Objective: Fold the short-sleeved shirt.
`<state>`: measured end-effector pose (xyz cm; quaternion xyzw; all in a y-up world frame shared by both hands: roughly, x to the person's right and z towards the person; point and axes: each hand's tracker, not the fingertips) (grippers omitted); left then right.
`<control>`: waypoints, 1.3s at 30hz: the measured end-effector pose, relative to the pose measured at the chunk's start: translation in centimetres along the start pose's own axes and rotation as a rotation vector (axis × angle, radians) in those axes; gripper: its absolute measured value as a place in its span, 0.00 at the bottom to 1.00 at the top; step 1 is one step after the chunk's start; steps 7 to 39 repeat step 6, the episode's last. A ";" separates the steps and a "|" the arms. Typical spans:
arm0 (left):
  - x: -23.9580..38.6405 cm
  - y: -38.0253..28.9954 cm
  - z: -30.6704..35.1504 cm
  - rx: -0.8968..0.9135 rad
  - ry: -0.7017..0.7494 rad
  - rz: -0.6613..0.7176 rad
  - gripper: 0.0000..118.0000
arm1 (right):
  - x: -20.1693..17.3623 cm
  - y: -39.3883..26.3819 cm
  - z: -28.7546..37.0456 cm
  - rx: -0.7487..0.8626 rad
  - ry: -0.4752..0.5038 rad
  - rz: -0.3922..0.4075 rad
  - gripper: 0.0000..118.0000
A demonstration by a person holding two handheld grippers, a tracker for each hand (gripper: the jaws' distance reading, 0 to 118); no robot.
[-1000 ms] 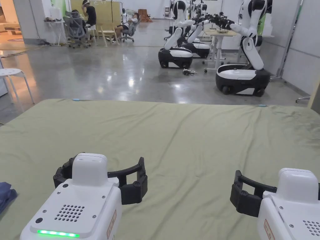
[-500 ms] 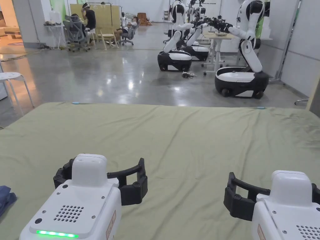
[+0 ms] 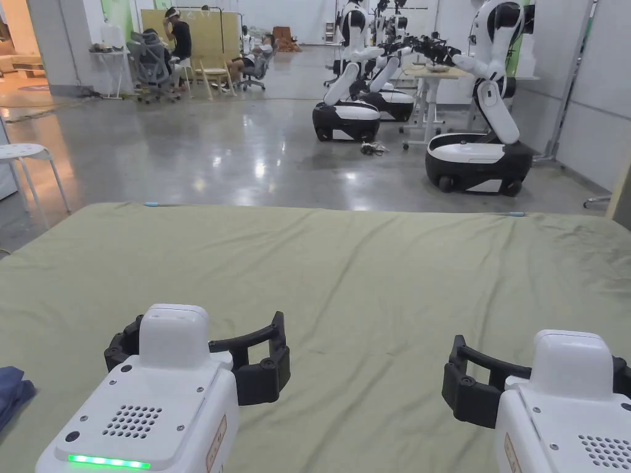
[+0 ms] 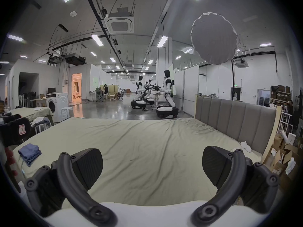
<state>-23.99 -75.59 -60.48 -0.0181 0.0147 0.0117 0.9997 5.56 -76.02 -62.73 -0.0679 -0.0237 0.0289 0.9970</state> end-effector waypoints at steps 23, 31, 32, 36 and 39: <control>-0.1 0.0 -0.1 -0.001 0.001 0.002 0.97 | -0.1 0.1 0.0 0.006 0.010 -0.027 1.00; -0.1 0.0 -0.1 -0.001 0.001 0.002 0.97 | -0.1 0.1 0.0 0.006 0.010 -0.027 1.00; -0.1 0.0 -0.1 -0.001 0.001 0.002 0.97 | -0.1 0.1 0.0 0.006 0.010 -0.027 1.00; -0.1 0.0 -0.1 -0.001 0.001 0.002 0.97 | -0.1 0.1 0.0 0.006 0.010 -0.027 1.00; -0.1 0.0 -0.1 -0.001 0.001 0.002 0.97 | -0.1 0.1 0.0 0.006 0.010 -0.027 1.00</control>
